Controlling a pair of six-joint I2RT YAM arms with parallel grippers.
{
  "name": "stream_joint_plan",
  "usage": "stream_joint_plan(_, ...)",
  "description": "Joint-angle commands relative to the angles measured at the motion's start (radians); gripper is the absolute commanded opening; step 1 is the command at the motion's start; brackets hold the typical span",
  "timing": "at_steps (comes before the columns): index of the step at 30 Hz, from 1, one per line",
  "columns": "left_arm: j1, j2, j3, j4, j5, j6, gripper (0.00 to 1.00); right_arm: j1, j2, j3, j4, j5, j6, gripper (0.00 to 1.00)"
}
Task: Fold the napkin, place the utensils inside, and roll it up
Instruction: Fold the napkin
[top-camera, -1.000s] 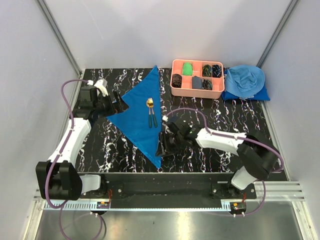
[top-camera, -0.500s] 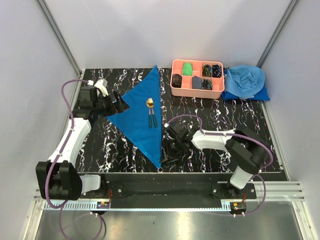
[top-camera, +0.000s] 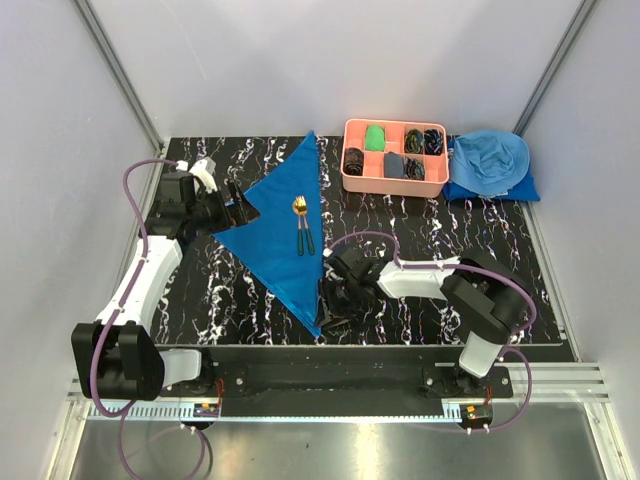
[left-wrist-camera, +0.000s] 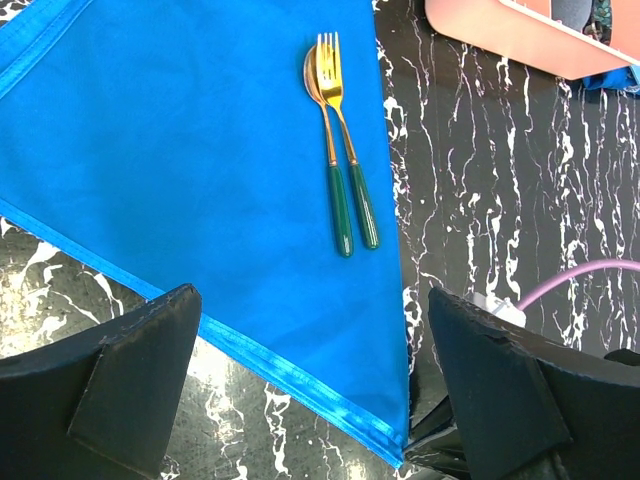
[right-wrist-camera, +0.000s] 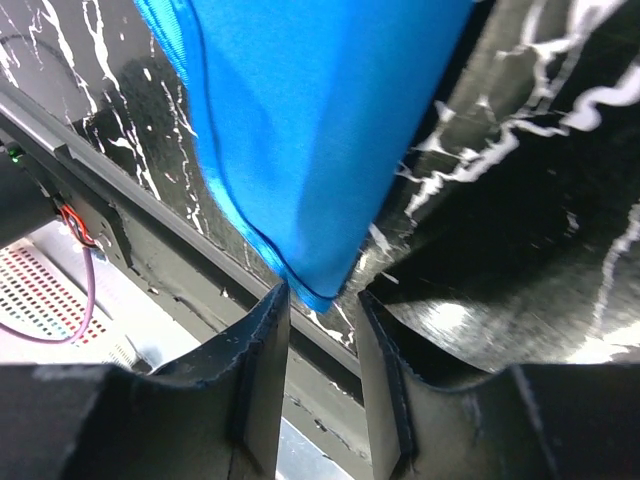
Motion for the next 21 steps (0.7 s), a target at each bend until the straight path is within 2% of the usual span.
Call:
stream_joint_plan(1,0.005,-0.015,-0.001,0.053,0.036,-0.001,0.99,0.023,0.039,0.026,0.001,0.01,-0.003,0.4)
stream_joint_plan(7,0.007,-0.014,-0.002,0.055,0.042,-0.006,0.99,0.027,0.076,0.038,-0.014,0.018,0.002,0.36)
stream_joint_plan(10,0.007,-0.014,-0.004,0.056,0.042,-0.006,0.99,0.027,0.082,0.043,-0.031,0.024,0.003,0.29)
stream_joint_plan(14,0.007,-0.015,-0.002,0.058,0.045,-0.006,0.99,0.027,0.078,0.043,-0.047,0.027,-0.003,0.08)
stream_joint_plan(17,0.007,-0.015,-0.004,0.056,0.045,-0.007,0.99,0.032,0.064,0.04,-0.068,0.024,-0.008,0.01)
stream_joint_plan(21,0.008,-0.02,-0.002,0.056,0.048,-0.006,0.99,0.041,0.026,0.026,-0.102,0.026,-0.015,0.0)
